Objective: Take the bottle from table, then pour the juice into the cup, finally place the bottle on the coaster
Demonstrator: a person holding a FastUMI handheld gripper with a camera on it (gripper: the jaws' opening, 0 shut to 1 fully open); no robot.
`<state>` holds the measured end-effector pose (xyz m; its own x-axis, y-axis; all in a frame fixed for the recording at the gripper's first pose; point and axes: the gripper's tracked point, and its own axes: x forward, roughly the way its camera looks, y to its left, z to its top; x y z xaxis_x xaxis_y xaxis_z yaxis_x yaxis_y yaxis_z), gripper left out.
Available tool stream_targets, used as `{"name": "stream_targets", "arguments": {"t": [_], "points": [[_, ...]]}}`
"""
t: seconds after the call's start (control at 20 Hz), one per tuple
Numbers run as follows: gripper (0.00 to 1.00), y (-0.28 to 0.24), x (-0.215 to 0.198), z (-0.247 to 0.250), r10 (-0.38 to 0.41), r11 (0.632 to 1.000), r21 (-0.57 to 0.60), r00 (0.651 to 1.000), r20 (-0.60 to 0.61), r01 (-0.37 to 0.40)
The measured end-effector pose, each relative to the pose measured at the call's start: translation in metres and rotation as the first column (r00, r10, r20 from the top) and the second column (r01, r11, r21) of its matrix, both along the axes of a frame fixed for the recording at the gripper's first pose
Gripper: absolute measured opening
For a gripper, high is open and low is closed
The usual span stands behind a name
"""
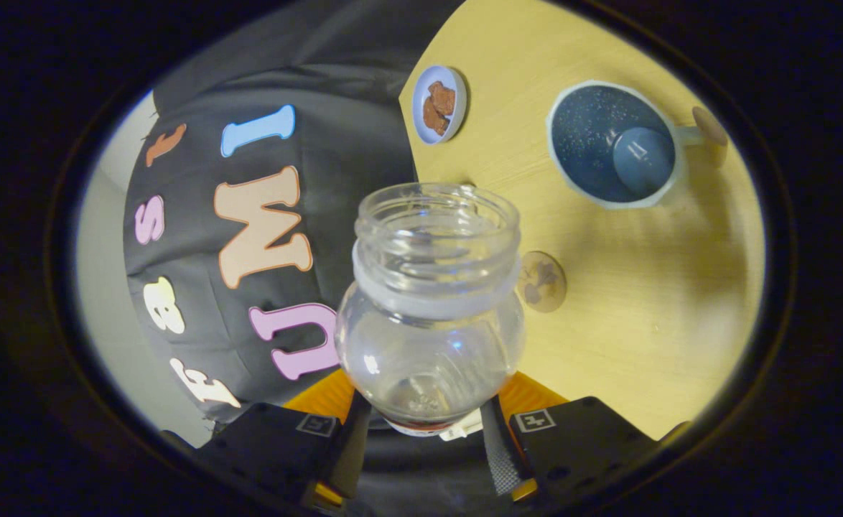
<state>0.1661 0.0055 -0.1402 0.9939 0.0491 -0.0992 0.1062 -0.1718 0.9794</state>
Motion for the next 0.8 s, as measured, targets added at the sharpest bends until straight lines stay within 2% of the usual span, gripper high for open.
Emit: {"name": "stream_targets", "arguments": {"t": [0.8], "points": [[0.74,-0.009,0.003,0.016,-0.008,0.993,0.117,1.000,0.027,0.005]]}}
